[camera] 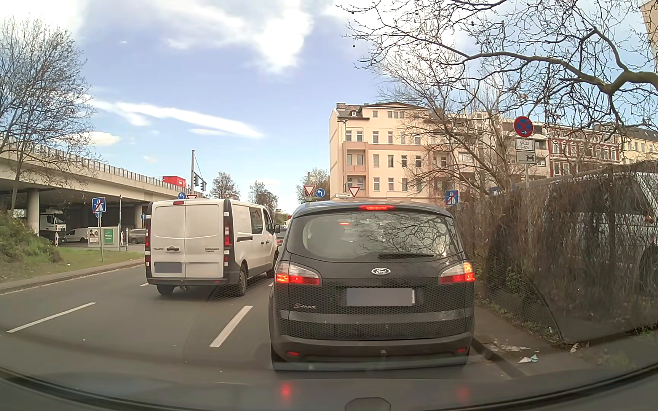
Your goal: Follow the waypoints while adhering to traffic rules and regulations
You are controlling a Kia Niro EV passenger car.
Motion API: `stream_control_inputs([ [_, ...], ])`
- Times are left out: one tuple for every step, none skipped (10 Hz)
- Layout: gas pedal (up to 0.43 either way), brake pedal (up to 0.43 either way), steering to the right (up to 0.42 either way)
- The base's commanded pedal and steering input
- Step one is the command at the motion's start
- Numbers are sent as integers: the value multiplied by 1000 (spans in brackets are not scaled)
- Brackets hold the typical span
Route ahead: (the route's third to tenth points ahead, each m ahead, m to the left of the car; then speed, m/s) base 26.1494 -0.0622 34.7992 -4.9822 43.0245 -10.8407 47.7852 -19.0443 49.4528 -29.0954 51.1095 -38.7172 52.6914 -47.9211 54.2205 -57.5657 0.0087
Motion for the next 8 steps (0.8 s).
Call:
stream_control_inputs([
  [0,402,-12],
  [0,402,-13],
  [0,402,-12],
  [0,402,-13],
  [0,402,-13],
  [0,402,-12],
  [0,402,-12],
  [0,402,-12],
])
